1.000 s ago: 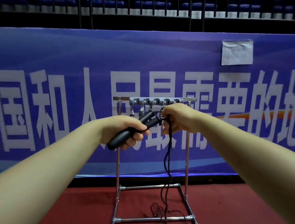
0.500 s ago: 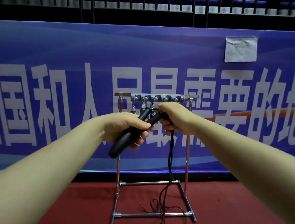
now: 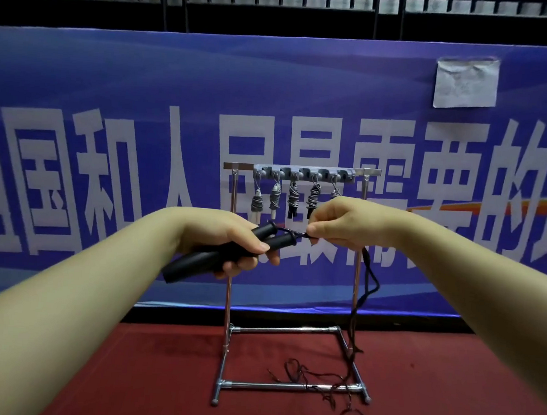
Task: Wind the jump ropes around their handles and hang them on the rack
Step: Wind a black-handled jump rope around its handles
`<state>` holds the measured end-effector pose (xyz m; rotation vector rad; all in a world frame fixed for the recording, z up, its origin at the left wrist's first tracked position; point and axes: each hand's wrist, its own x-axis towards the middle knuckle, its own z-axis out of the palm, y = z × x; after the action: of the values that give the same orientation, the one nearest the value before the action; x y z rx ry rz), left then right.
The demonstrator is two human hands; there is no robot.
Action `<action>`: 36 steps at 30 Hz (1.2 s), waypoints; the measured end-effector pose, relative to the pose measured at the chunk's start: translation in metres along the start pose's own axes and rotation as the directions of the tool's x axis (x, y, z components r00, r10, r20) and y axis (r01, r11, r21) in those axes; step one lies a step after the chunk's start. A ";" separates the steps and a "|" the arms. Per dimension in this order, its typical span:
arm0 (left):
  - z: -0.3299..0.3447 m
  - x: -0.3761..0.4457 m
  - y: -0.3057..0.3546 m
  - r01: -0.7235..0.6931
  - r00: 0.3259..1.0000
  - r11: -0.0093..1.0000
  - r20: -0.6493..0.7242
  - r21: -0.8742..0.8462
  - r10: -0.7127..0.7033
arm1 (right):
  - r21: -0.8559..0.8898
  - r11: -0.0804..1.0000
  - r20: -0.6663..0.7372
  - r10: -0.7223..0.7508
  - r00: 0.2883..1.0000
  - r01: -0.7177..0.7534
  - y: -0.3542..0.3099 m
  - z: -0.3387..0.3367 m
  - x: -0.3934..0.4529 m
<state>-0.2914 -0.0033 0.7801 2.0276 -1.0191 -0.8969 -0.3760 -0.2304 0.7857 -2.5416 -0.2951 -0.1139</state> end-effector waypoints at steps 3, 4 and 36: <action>0.004 0.001 0.001 0.008 0.999 1.000 0.048 0.008 -0.008 | 0.036 0.999 0.010 -0.010 1.000 0.010 -0.005 0.003 0.001; 0.005 0.002 0.000 -0.003 0.998 1.000 0.069 -0.007 0.003 | 0.062 0.998 0.025 -0.009 1.000 0.007 -0.006 0.004 0.001; 0.030 0.036 -0.010 -0.494 0.856 0.412 -0.344 -0.766 0.386 | 0.103 0.991 -0.166 0.099 0.981 -0.083 -0.012 0.063 -0.006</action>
<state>-0.2956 -0.0378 0.7463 0.8846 -0.7593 -0.7393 -0.3833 -0.1864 0.7388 -2.4272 -0.1136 -0.2742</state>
